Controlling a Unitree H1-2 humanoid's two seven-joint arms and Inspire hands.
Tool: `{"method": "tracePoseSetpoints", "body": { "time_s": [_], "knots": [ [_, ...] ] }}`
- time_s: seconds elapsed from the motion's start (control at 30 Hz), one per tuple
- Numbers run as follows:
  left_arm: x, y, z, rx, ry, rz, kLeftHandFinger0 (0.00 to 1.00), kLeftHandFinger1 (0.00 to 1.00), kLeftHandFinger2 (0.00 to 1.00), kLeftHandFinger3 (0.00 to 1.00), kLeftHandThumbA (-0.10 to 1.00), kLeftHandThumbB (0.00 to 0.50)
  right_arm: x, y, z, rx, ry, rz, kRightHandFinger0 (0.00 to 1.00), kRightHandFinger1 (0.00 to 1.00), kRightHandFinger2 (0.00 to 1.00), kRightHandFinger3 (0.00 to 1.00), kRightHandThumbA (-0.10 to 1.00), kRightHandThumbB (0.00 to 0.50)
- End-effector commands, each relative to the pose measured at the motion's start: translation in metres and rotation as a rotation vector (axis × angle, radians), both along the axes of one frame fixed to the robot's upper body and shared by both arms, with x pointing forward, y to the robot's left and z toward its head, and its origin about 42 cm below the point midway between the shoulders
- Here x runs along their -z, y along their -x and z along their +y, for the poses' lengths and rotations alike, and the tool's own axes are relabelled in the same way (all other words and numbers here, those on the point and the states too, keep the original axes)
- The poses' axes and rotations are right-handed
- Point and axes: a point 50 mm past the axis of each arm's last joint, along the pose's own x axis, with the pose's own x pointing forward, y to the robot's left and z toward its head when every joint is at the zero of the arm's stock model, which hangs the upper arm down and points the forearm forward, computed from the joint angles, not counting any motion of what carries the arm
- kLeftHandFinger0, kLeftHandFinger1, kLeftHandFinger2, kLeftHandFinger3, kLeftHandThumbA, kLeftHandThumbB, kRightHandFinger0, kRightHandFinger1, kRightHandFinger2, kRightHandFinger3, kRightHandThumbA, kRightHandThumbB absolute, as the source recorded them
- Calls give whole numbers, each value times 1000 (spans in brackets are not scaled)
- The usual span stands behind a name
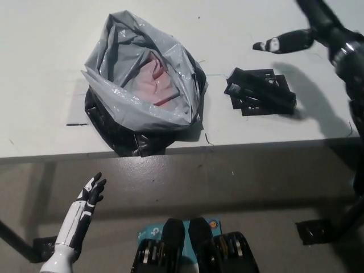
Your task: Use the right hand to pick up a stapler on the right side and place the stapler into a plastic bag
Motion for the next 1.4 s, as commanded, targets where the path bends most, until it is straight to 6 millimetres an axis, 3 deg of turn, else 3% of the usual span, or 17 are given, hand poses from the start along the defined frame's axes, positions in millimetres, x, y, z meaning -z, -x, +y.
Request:
{"method": "tracePoseSetpoints", "body": {
  "time_s": [0.0,0.23,0.33,0.73,0.9,1.13,1.27,1.37],
  "knots": [
    [-13,-4,-4,44,-17,-78,1000,1000,1000,1000,1000,297,-25,-23,16,38,149,118,1000,1000,1000,1000,954,478],
    [-12,-6,-5,50,-18,-81,1000,1000,1000,1000,1000,310,-2,-38,32,68,245,178,1000,1000,1000,1000,1000,463],
    [-12,-7,-5,48,-16,-78,1000,1000,1000,1000,1000,316,9,-43,34,71,283,188,1000,1000,1000,1000,1000,493],
    [-14,-7,-5,51,-16,-79,1000,1000,1000,1000,1000,315,60,-51,13,133,316,309,1000,1000,1000,1000,1000,443],
    [-15,-9,-5,46,-26,-83,1000,1000,1000,1000,1000,310,66,-57,5,160,337,325,1000,1000,1000,1000,1000,451],
    [-13,-7,-7,56,-39,-91,1000,1000,1000,1000,1000,348,79,-55,4,163,348,354,1000,1000,1000,1000,1000,478],
    [-13,-5,-7,60,-64,-95,1000,1000,1000,1000,1000,344,87,-52,9,143,318,360,1000,1000,1000,1000,1000,448],
    [-12,-6,-7,63,-80,-96,1000,1000,1000,1000,1000,336,88,-52,10,139,309,362,1000,1000,1000,1000,1000,456]
  ]
}}
